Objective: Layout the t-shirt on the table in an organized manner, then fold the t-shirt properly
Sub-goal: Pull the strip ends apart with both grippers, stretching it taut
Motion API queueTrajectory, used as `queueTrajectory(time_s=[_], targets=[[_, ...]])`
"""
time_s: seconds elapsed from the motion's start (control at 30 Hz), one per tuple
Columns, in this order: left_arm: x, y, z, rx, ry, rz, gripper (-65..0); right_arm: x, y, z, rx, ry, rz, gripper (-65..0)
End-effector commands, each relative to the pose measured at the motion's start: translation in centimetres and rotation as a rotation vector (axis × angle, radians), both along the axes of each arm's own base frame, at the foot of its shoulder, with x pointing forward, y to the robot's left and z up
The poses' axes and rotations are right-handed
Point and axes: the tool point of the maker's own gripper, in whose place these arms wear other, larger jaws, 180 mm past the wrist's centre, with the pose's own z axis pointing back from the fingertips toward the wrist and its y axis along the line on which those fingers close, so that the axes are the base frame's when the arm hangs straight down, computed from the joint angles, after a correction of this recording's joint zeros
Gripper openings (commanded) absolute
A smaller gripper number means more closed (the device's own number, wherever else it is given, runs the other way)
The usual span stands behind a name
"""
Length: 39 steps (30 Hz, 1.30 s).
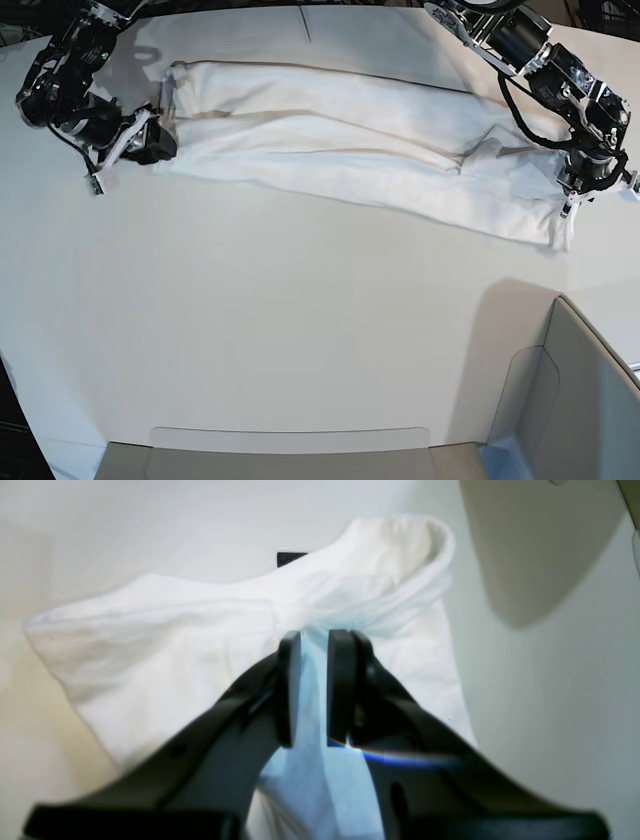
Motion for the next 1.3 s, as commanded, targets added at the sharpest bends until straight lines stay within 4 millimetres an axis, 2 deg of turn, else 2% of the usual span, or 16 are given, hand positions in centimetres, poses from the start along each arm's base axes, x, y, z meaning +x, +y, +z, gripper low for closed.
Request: queueTrajectory(time_s=[0.0,0.17,0.3,0.37,0.43,0.63,0.83,1.07,1.17,1.27], targets=[[0.6,1.0,1.6,0.038,-0.035,-0.001,-55.1,-0.3,-0.7,0.3,0.026,-0.021,-0.020,-43.1],[-0.2,1.2,1.0,0.043,-0.009,-0.004,-55.1,-3.6,-1.9,0.0,0.155,-0.011,-0.120,-43.2],[0.3,0.4,0.9,0.043,-0.004,-0.035,-55.1,-4.8,-3.3,0.4,0.162,-0.023,-0.173,-43.2],[1.1,-0.5,0.9,0.049,-0.001,-0.073,-55.1,-4.9,-4.0,1.3,0.141,-0.051,-0.191,-43.2],[1.0,-1.0,0.5,0.050,0.014,-0.095,-55.1,-5.0,-4.2,1.8,0.137,-0.066,-0.196,-43.2],[1.3,-1.6,0.4,0.048,0.015,-0.113,-55.1,-4.7,-2.6,2.0,0.202,-0.092,-0.204,-43.3],[1.3,-1.4,0.4,0.052,0.017,-0.112,-55.1,-2.9,0.7,1.0,0.299,-0.075,-0.139,-43.3],[1.2,-1.4,0.4,0.052,0.017,-0.111,-55.1,-3.9,0.8,-0.6,0.342,-0.021,-0.165,-43.3],[1.4,-1.4,0.5,0.051,0.015,-0.112,-55.1,-4.9,0.2,0.1,0.298,-0.029,-0.167,-43.3],[1.4,-1.4,0.5,0.053,0.014,-0.112,-55.1,-5.1,-0.7,1.6,0.243,-0.076,-0.185,-43.3]])
